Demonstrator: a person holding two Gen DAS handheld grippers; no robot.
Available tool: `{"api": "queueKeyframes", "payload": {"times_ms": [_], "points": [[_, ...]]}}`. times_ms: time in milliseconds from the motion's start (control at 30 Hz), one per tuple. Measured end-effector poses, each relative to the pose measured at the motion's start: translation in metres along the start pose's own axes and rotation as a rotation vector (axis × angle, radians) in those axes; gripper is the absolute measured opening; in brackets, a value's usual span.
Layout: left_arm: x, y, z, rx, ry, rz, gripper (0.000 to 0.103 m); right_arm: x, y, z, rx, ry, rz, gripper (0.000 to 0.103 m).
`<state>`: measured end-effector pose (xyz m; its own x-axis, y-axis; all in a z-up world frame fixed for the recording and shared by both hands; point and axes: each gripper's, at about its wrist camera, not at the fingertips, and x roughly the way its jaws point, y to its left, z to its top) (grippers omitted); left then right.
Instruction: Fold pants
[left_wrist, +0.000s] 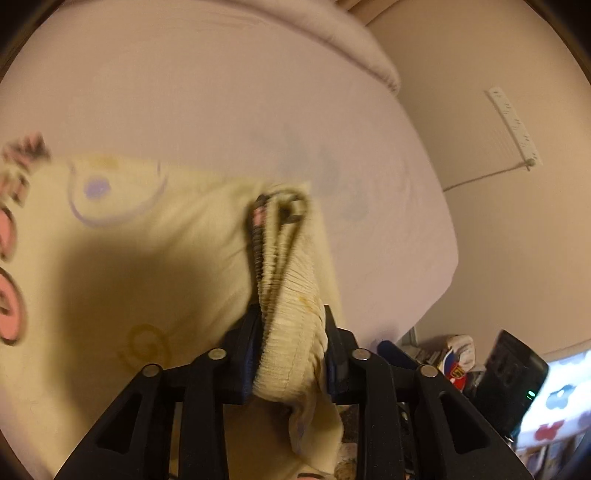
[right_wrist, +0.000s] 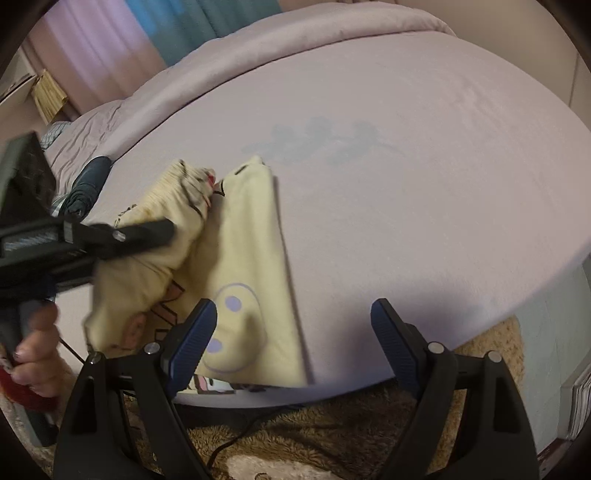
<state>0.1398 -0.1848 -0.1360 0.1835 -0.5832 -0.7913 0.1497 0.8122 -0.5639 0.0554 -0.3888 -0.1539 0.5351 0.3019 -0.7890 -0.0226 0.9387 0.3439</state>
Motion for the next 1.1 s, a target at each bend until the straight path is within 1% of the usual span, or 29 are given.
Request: {"api": "queueKeyframes", "payload": {"times_ms": [33,100,167,233,267,300,333,367,400,467,500,533,567,600,633,700,733,800,833,867,900,933,1000,1033,1067,1100], "points": [[0.005,0.002,-0.003,-0.015,0.019,0.005,0.029,0.000,-0.001,-0.001,0.003,0.003,0.005,0.086],[0.003,0.001,-0.002,-0.038,0.006,-0.019,0.033,0.003,0.000,0.002,0.004,0.007,0.009,0.086],[-0.009,-0.003,-0.004,-0.053,-0.001,-0.095,0.047,0.001,0.000,0.003,-0.002,0.004,0.008,0.086],[-0.031,-0.005,-0.007,-0.069,0.008,-0.188,0.049,-0.004,-0.005,0.005,0.000,-0.003,0.008,0.086],[-0.042,-0.005,-0.007,-0.068,-0.002,-0.215,0.052,-0.005,-0.005,0.010,0.002,-0.007,0.016,0.086],[-0.059,-0.005,-0.009,-0.054,-0.030,-0.230,0.056,-0.010,-0.005,0.012,0.006,-0.016,0.034,0.086],[-0.073,-0.003,-0.012,-0.037,-0.064,-0.216,0.065,-0.015,-0.004,0.015,0.007,-0.026,0.054,0.086],[-0.086,-0.001,-0.017,-0.020,-0.105,-0.170,0.069,-0.017,-0.003,0.017,0.005,-0.034,0.068,0.086],[-0.093,0.000,-0.021,-0.010,-0.134,-0.123,0.069,-0.022,0.000,0.021,-0.003,-0.047,0.084,0.086],[-0.112,0.009,-0.032,0.015,-0.195,0.011,0.069,-0.026,0.006,0.024,-0.027,-0.061,0.104,0.086],[-0.118,0.017,-0.038,0.018,-0.213,0.065,0.069,-0.026,0.010,0.024,-0.037,-0.059,0.117,0.086],[-0.123,0.023,-0.044,0.014,-0.225,0.114,0.069,-0.024,0.014,0.026,-0.043,-0.052,0.135,0.086],[-0.127,0.032,-0.050,0.002,-0.227,0.159,0.069,-0.021,0.018,0.029,-0.049,-0.044,0.152,0.083],[-0.129,0.044,-0.055,-0.010,-0.225,0.179,0.069,-0.019,0.024,0.029,-0.062,-0.037,0.174,0.081],[-0.129,0.053,-0.062,-0.026,-0.213,0.186,0.069,-0.016,0.033,0.030,-0.090,-0.027,0.199,0.078],[-0.126,0.068,-0.069,-0.065,-0.193,0.179,0.069,-0.009,0.046,0.025,-0.135,-0.008,0.194,0.078],[-0.123,0.073,-0.073,-0.087,-0.182,0.174,0.069,-0.002,0.055,0.024,-0.170,0.000,0.164,0.077],[-0.118,0.088,-0.086,-0.123,-0.155,0.175,0.069,0.011,0.065,0.021,-0.212,0.009,0.104,0.067],[-0.113,0.090,-0.090,-0.132,-0.140,0.174,0.069,0.019,0.067,0.020,-0.234,0.020,0.058,0.044],[-0.113,0.093,-0.095,-0.133,-0.131,0.175,0.069,0.024,0.066,0.020,-0.250,0.025,0.012,0.029],[-0.110,0.094,-0.096,-0.137,-0.123,0.174,0.069,0.024,0.063,0.019,-0.255,0.021,-0.013,0.028],[-0.106,0.094,-0.098,-0.142,-0.117,0.170,0.067,0.022,0.058,0.016,-0.250,0.013,-0.002,0.026],[-0.105,0.095,-0.103,-0.143,-0.100,0.168,0.059,0.019,0.047,0.013,-0.211,0.019,0.015,0.025],[-0.102,0.096,-0.105,-0.137,-0.096,0.175,0.053,0.019,0.039,0.011,-0.188,0.029,0.017,0.025],[-0.104,0.097,-0.107,-0.137,-0.104,0.188,0.048,0.019,0.032,0.010,-0.167,0.036,0.023,0.024],[-0.105,0.098,-0.108,-0.139,-0.116,0.197,0.046,0.021,0.026,0.008,-0.143,0.042,0.036,0.023]]}}
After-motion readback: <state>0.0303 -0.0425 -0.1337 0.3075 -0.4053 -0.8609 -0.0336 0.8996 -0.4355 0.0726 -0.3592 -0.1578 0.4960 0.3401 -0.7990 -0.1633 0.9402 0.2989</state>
